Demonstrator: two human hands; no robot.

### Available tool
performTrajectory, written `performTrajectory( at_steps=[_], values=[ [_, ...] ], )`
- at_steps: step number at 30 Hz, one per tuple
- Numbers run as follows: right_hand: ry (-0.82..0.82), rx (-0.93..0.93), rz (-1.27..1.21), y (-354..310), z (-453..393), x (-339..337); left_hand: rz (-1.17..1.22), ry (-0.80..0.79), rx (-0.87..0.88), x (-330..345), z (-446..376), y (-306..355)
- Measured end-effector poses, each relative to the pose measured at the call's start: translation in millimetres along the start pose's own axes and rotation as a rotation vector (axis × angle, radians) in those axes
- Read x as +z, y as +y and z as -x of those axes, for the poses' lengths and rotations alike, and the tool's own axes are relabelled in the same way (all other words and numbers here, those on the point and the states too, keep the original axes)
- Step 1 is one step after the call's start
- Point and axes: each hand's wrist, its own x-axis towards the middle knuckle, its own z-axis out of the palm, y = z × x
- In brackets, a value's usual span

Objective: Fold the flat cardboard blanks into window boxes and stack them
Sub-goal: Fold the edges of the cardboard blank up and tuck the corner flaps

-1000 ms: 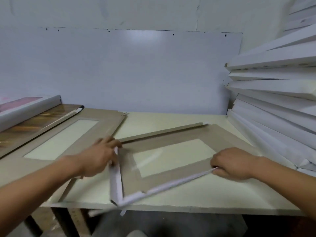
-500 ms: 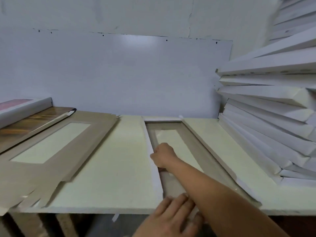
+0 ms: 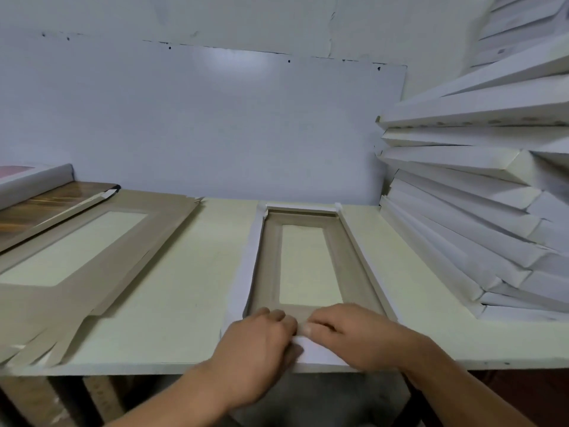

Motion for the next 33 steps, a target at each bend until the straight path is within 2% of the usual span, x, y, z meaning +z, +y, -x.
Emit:
performTrajectory(
  at_steps=[3,6,9,10,12,14,17,20,24,29,31,33],
  values=[
    [0.146,0.066,0.183,15.4,18.6,14.5,-0.019,0.037,-0.061,2.4,-6.0,-2.9],
    [0.387,0.020,0.322,17.8,25.3,38.6,-0.084,0.036,-0.090,1.5,-5.8,2.2],
    [0.601,-0.094,0.310,13.1,21.2,59.8,-0.108,0.218,0.058,12.8,0.0,10.0],
    [0.628,-0.136,0.310,8.6,18.6,66.8,-0.097,0.241,0.092,15.1,2.1,11.8],
    [0.591,-0.139,0.341,-1.6,16.6,79.2,-0.077,0.220,0.124,19.5,5.3,12.0],
    [0.469,-0.047,0.389,-3.2,16.3,88.3,-0.093,0.166,0.116,23.4,9.8,7.0],
    [0.348,0.049,0.442,5.2,20.5,85.5,-0.097,0.196,0.115,28.9,21.3,-5.1],
    [0.218,0.129,0.336,27.8,28.2,84.7,-0.084,0.224,0.077,33.8,33.9,-18.6],
    [0.323,0.163,0.386,41.4,44.4,75.8,-0.081,0.192,0.069,31.6,44.6,-33.0],
    [0.613,-0.039,0.428,46.4,47.4,76.1,0.035,0.145,0.027,14.8,41.1,-34.8],
    [0.673,-0.121,0.403,47.2,43.6,70.3,0.057,0.082,-0.042,1.8,34.6,-35.2],
    [0.661,-0.142,0.410,44.1,37.7,62.0,0.068,0.032,-0.109,-8.7,26.5,-34.2]
  ],
)
